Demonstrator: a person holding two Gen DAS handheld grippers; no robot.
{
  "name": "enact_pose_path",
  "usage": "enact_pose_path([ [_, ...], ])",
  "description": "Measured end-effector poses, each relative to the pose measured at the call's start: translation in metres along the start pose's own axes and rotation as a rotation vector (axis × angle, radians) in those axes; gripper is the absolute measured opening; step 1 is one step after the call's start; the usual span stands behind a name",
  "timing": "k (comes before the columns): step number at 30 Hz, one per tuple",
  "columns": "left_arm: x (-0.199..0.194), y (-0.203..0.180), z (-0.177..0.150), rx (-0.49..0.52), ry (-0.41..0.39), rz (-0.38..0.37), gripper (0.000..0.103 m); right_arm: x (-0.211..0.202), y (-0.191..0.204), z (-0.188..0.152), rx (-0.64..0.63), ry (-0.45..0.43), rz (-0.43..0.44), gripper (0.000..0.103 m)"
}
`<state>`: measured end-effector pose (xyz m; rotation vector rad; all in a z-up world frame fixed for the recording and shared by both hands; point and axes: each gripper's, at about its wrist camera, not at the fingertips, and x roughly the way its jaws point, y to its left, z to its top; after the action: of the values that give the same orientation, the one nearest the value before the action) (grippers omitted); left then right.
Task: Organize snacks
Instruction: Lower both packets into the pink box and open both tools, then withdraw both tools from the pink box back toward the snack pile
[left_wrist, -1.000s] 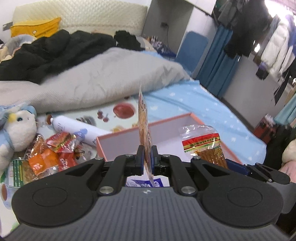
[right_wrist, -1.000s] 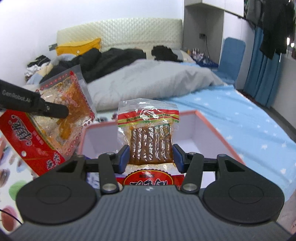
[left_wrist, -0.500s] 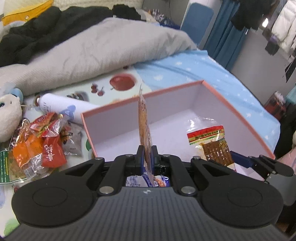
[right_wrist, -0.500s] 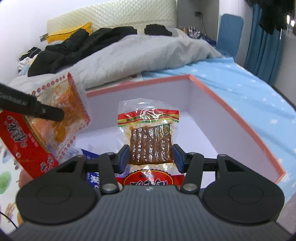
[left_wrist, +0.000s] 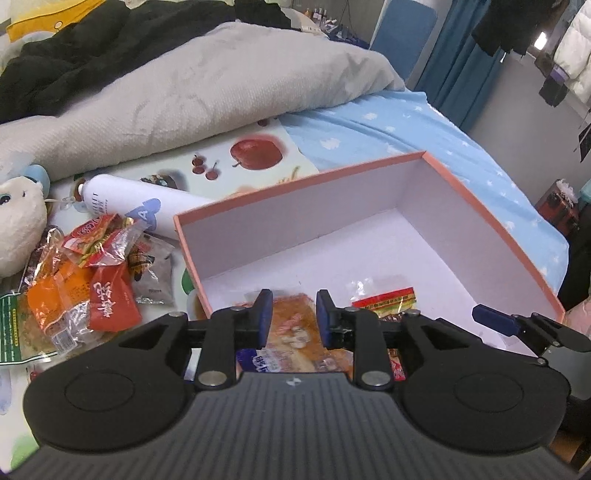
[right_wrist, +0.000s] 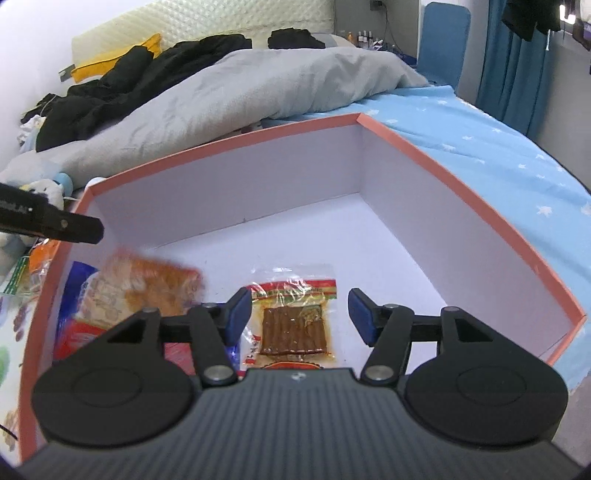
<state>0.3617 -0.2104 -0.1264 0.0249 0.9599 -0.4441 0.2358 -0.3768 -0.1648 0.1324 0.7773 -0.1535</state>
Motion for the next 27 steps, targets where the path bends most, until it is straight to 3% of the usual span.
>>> enact_pose_path([
  [13,-0.101,0.01,0.004,0.013,-0.154,-0.022,0.033,-0.074,0.024,0.025,-0.011,-0.136,0.009,0.061],
  [18,-0.146,0.014,-0.002,0.023,-0.214,-0.028,0.033,-0.107,0.04,0.031,-0.025,-0.19,0.026,0.068],
  [27,-0.211,0.019,-0.019,0.041,-0.305,-0.02,0.033,-0.147,0.066,0.035,-0.054,-0.252,0.063,0.068],
])
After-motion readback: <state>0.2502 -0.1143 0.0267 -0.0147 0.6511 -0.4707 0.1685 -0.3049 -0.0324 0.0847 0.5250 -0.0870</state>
